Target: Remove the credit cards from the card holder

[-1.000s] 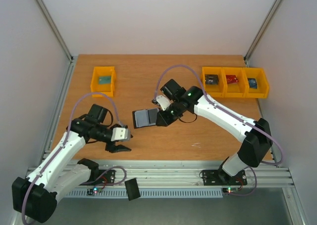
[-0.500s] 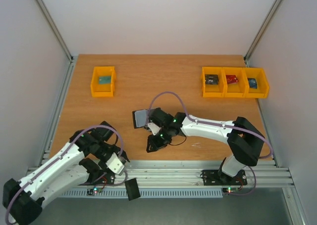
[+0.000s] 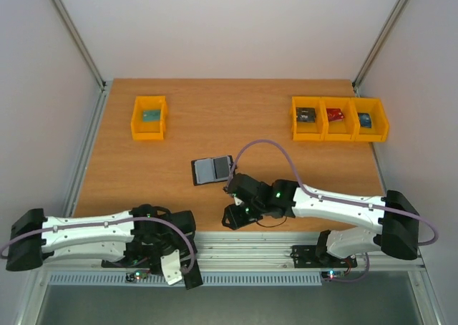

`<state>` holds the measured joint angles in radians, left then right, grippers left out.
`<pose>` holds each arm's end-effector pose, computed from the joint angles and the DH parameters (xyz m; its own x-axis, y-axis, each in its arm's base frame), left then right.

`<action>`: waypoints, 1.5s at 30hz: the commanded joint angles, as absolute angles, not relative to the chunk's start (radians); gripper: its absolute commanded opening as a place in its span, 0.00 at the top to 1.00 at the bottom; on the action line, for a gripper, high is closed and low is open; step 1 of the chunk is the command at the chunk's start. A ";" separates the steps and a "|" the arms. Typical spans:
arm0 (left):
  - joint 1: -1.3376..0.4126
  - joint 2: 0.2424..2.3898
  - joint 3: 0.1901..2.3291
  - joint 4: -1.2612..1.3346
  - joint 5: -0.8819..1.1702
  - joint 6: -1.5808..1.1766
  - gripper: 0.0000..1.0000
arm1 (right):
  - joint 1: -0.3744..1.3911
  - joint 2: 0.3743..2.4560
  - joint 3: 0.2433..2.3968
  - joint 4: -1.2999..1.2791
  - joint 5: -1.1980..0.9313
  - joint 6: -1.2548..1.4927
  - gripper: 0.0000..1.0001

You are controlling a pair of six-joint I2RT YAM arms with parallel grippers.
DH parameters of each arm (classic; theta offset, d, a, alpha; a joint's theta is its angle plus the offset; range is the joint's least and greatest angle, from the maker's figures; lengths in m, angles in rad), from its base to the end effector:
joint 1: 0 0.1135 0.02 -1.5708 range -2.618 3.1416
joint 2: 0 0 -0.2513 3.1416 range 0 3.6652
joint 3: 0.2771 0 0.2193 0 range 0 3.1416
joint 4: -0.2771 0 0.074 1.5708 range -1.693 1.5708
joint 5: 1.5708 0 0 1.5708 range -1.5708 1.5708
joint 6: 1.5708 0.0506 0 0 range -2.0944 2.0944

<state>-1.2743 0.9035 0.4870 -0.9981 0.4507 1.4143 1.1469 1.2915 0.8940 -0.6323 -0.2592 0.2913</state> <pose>0.0082 -0.1023 0.1623 0.8249 0.3430 -0.4493 0.4223 -0.9023 0.0866 0.0835 0.2166 0.2234 -0.6064 -0.6688 -0.4302 -0.7947 0.4900 0.3584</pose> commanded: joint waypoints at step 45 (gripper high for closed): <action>-1.648 1.176 0.644 -0.692 0.109 0.967 0.01 | 1.250 1.355 0.885 -0.642 -0.122 0.339 0.64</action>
